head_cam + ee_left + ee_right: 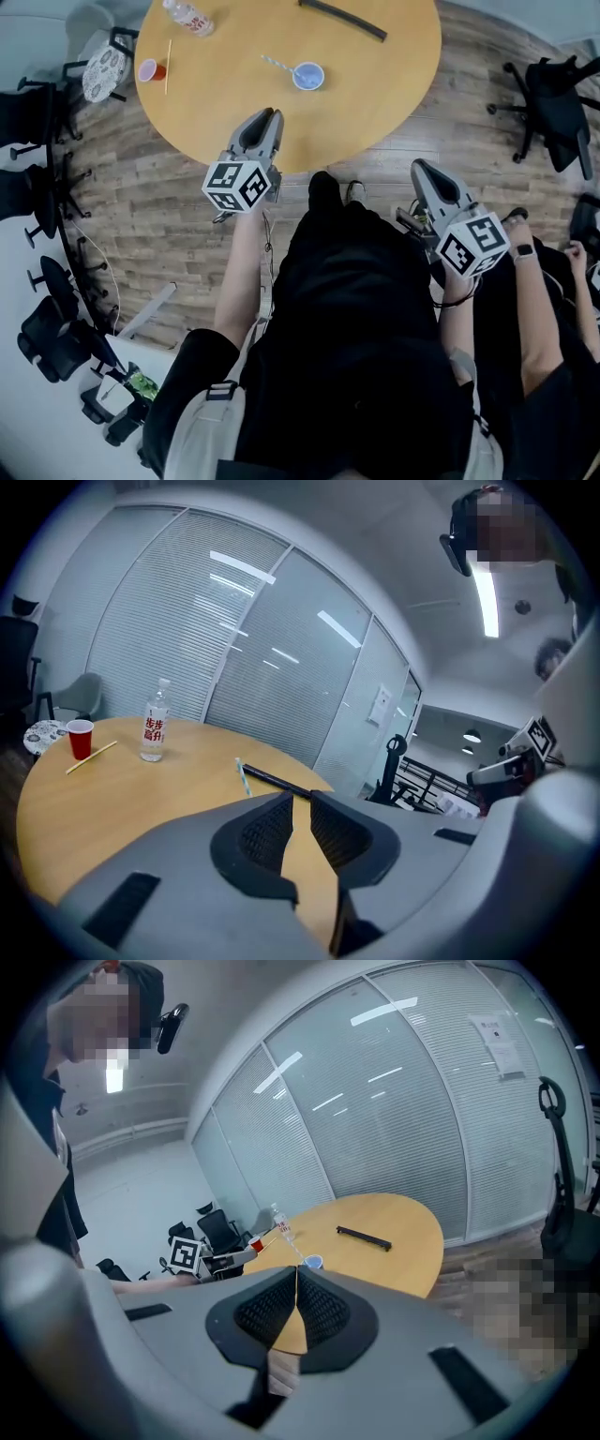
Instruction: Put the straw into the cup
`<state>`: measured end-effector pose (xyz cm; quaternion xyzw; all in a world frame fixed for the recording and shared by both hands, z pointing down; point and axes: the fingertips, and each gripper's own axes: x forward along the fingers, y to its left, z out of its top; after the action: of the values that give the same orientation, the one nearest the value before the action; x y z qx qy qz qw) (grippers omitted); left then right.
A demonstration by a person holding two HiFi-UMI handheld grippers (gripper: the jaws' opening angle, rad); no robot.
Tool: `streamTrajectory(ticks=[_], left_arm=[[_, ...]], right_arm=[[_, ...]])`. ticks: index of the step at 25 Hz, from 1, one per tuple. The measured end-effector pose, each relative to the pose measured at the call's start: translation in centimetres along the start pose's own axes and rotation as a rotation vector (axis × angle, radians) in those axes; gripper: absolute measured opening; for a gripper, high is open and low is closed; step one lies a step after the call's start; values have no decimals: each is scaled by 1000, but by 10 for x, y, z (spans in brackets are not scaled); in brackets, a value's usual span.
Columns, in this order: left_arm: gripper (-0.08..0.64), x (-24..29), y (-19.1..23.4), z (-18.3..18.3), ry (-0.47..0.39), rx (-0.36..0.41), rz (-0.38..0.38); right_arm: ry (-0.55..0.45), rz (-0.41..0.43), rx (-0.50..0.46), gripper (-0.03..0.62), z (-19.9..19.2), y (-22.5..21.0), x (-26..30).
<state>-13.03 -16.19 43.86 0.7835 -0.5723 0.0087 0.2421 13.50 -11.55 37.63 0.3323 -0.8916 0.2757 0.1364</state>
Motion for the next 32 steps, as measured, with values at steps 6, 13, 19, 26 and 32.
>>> streamTrajectory(ticks=[6, 13, 19, 26, 32], left_arm=[[43, -29, -47, -4, -18, 37, -16], [12, -62, -88, -15, -48, 42, 1], [12, -90, -116, -32, -34, 40, 12], [12, -133, -150, -41, -52, 41, 15], [12, -142, -171, -44, -96, -4, 1]], right_arm=[[-14, 53, -3, 18, -8, 7, -17], [-4, 120, -21, 18, -27, 15, -34], [38, 171, -18, 18, -51, 20, -42], [87, 244, -41, 18, -72, 37, -43], [73, 261, -69, 18, -71, 37, -45]])
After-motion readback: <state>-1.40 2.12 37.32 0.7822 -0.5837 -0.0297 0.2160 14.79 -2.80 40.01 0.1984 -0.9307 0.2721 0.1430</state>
